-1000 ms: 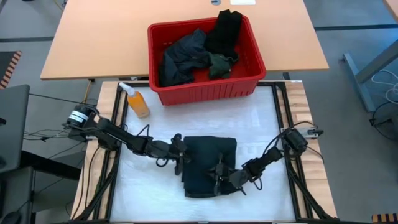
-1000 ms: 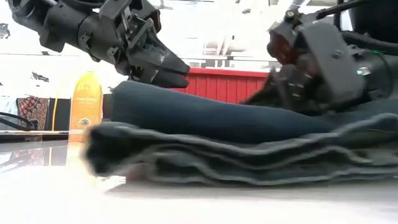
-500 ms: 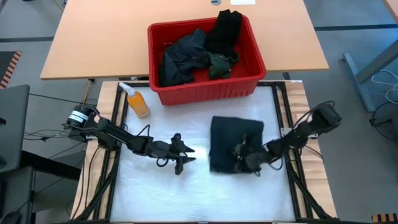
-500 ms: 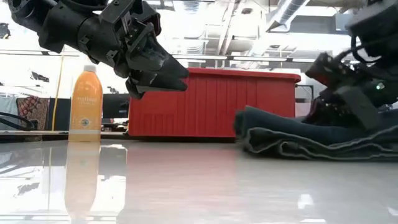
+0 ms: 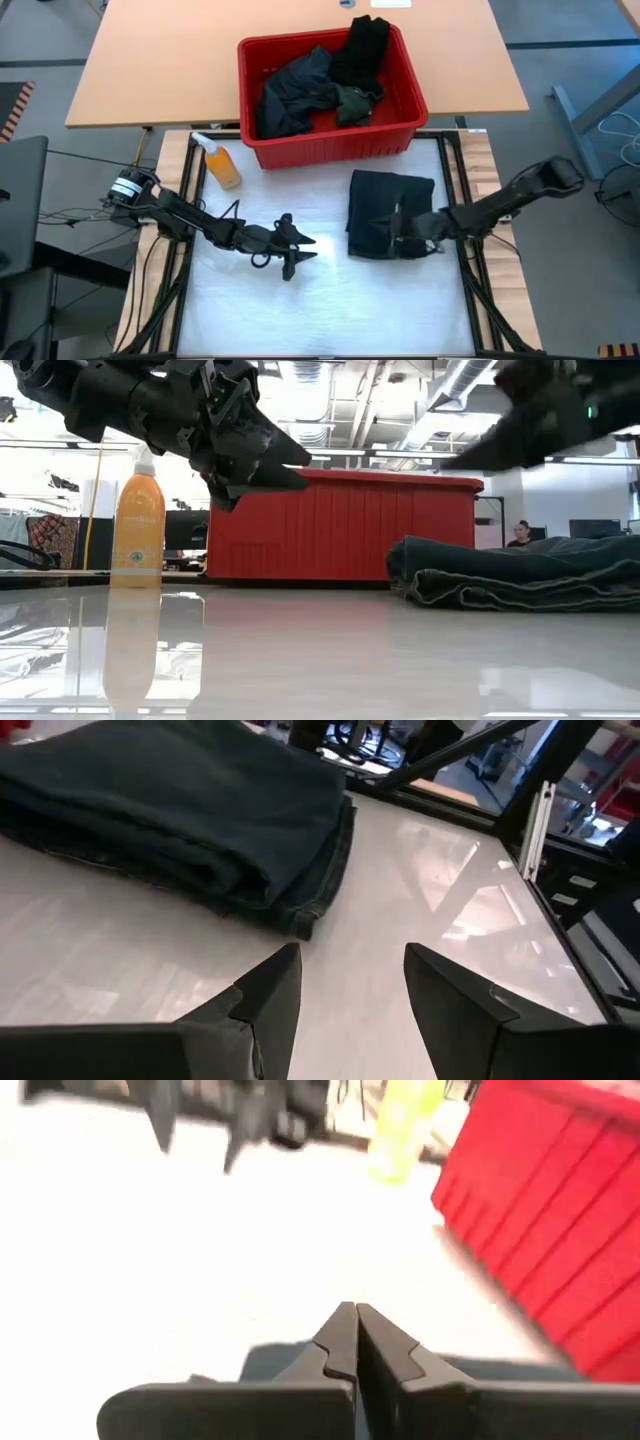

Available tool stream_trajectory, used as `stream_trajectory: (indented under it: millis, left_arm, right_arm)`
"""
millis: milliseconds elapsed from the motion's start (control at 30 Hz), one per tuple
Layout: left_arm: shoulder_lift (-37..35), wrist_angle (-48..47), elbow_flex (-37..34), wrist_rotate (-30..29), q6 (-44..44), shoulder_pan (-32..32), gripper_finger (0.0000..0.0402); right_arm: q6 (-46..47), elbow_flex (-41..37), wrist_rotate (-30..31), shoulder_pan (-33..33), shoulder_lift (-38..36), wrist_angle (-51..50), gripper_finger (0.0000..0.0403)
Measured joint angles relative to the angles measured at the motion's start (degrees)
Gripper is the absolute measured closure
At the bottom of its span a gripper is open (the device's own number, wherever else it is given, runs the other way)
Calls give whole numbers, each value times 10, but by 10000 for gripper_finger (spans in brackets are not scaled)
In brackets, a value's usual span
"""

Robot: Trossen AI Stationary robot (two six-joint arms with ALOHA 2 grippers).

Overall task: Fold Laundry from Bin
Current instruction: Fold the dark blue jeans

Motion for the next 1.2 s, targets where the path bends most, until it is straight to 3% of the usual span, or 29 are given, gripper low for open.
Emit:
stream_trajectory:
  millis: [100,200,400,667,833,1000,1200]
  left_arm:
    - [0,-2,0,-1,2,0,233]
    - [4,1,0,-6,9,1,233]
    - [4,4,0,-9,13,10,233]
    - [4,-6,0,6,-11,-1,233]
    - [4,-19,0,6,-12,-7,233]
    - [4,-15,0,5,-12,-5,233]
    - [4,-19,0,9,-13,-9,233]
  right_arm:
    - [66,9,8,9,-33,4,381]
    - [128,6,11,7,-18,13,381]
    - [169,-2,85,-3,141,106,381]
    - [235,0,84,4,383,279,381]
    - [257,2,67,39,467,339,381]
    - [221,1,55,48,432,329,381]
    - [145,-1,42,47,266,244,381]
